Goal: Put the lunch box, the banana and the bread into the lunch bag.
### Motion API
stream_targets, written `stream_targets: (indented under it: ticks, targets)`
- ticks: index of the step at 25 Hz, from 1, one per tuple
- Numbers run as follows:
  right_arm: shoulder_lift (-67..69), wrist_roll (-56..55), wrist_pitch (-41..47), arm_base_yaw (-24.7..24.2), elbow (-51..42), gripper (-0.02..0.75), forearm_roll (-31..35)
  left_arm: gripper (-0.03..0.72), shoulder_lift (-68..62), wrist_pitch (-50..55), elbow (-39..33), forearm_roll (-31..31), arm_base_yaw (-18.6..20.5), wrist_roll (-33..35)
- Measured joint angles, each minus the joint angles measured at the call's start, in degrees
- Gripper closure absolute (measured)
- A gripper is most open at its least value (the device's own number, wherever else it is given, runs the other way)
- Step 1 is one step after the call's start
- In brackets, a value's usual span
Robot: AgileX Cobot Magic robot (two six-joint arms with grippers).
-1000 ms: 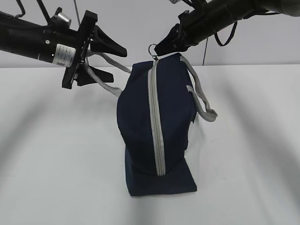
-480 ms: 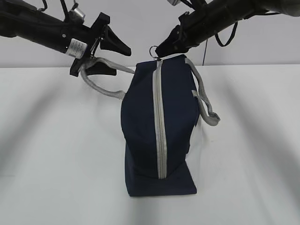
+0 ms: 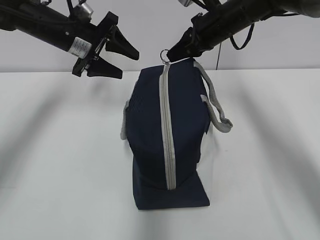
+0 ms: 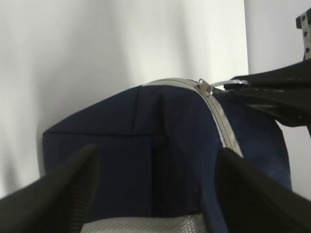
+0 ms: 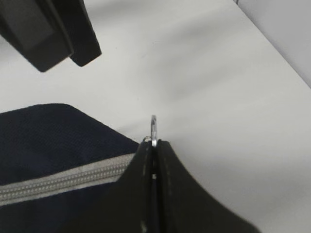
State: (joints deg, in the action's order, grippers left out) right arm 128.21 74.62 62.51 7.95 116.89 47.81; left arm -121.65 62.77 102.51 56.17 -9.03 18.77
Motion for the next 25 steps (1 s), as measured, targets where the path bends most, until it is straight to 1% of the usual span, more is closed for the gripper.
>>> stream_targets:
  ticks: [7, 13, 22, 25]
  targets:
    - [0.00, 0.00, 0.00, 0.00, 0.00, 0.754, -1.78, 0.191, -4.33, 1.22, 0.09, 4.95, -0.18, -0.19]
    - [0.00, 0.00, -1.53, 0.00, 0.00, 0.754, -2.66, 0.191, -4.43, 1.14, 0.27, 7.49, -2.15, -0.19]
    - [0.00, 0.10, -4.42, -0.22, 0.00, 0.754, -2.83, 0.192, -4.43, 0.04, 2.56, 8.03, -4.52, -0.19]
    - [0.00, 0.10, -4.42, -0.95, 0.00, 0.754, -2.83, 0.209, -4.43, -0.75, 2.54, 7.78, -5.16, -0.19]
